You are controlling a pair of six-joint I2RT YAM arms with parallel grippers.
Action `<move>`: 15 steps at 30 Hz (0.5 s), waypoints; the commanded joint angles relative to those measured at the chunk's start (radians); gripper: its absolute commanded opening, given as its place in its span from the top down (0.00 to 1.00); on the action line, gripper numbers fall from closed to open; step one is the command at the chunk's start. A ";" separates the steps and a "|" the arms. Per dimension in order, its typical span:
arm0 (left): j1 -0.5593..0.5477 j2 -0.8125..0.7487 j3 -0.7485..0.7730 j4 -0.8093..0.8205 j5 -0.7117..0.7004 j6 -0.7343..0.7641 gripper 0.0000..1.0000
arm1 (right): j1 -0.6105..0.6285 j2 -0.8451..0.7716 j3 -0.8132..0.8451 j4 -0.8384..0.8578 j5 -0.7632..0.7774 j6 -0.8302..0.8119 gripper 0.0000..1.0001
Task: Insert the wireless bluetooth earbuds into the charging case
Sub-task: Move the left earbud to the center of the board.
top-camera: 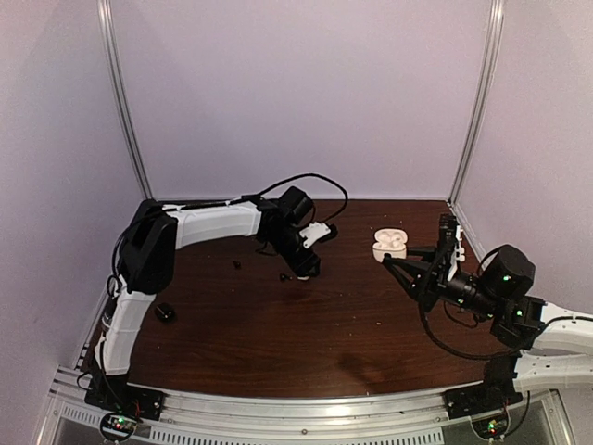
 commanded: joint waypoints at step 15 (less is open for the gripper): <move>0.004 0.133 0.101 -0.099 -0.003 0.021 0.61 | -0.009 -0.010 0.027 0.002 -0.012 -0.016 1.00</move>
